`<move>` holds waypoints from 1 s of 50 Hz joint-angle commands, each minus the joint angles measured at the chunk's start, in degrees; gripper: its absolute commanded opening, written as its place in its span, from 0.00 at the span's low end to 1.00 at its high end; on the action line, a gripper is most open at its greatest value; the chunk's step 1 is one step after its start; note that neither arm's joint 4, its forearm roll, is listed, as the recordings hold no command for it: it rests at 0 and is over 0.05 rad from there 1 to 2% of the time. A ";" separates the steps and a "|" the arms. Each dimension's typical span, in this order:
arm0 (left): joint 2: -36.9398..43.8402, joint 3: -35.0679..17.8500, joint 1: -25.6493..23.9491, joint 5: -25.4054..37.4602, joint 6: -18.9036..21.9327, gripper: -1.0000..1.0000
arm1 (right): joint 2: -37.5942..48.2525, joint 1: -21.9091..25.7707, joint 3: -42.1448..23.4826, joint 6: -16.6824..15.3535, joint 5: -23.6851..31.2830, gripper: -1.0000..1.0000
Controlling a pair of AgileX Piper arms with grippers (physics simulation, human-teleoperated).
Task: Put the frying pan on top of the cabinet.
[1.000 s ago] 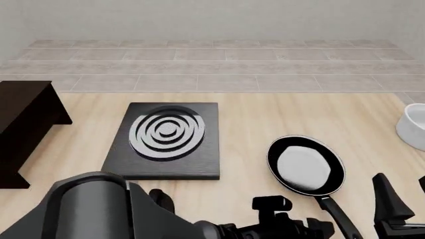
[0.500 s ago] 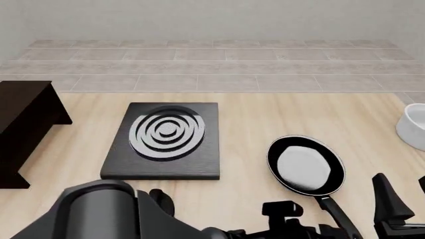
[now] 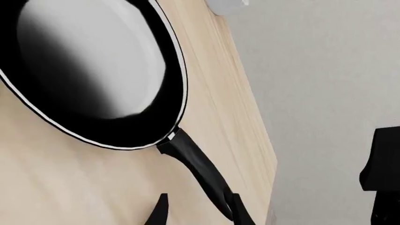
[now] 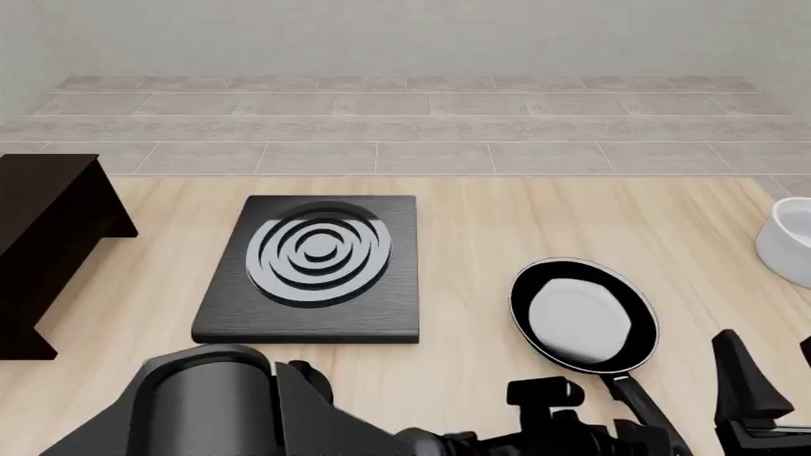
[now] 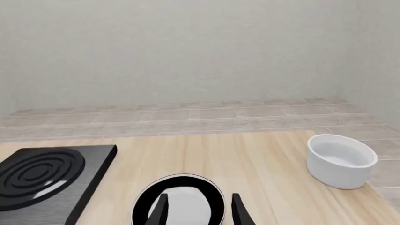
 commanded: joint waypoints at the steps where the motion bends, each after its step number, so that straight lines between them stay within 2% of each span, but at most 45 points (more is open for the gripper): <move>1: 0.71 -1.53 0.24 0.45 0.14 1.00 | 0.00 -0.23 0.06 0.54 -0.16 1.00; 30: 2.59 -5.25 -1.04 1.43 -0.36 1.00 | -0.01 -0.54 0.12 1.74 -0.43 1.00; 50: 3.22 -6.35 -1.52 0.78 -2.23 1.00 | 0.00 -0.70 0.12 1.97 -0.29 1.00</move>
